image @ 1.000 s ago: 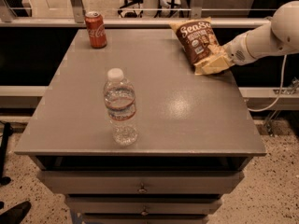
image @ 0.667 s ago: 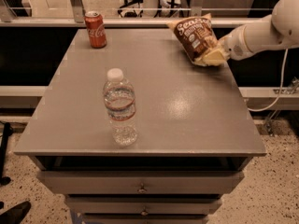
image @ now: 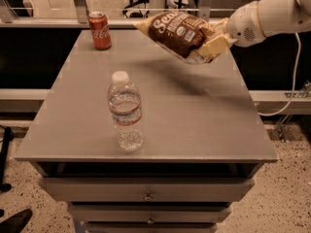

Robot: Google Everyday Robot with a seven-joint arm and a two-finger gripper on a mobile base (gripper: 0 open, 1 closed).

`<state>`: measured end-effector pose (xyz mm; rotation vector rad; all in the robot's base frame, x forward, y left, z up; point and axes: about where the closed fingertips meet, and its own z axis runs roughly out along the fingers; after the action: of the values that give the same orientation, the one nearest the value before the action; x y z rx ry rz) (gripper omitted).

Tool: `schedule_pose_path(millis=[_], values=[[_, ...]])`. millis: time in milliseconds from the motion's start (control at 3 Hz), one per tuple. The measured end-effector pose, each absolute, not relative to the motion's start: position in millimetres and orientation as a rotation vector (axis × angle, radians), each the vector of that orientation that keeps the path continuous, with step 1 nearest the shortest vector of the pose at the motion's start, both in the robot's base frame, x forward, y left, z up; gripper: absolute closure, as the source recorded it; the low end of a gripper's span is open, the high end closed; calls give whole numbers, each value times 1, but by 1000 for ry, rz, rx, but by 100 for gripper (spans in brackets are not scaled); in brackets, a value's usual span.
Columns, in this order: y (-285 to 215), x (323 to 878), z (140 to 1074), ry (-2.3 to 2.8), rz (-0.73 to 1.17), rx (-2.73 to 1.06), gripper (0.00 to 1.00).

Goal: Move brown chip bag near water bottle

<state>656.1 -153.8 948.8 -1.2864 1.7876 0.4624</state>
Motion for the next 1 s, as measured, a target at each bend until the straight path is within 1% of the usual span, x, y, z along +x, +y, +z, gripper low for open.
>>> schedule_pose_path(millis=[333,1000], values=[[-118,600,964,1682,616,-1400,100],[-80,542,937,1660,755,-1518,100]])
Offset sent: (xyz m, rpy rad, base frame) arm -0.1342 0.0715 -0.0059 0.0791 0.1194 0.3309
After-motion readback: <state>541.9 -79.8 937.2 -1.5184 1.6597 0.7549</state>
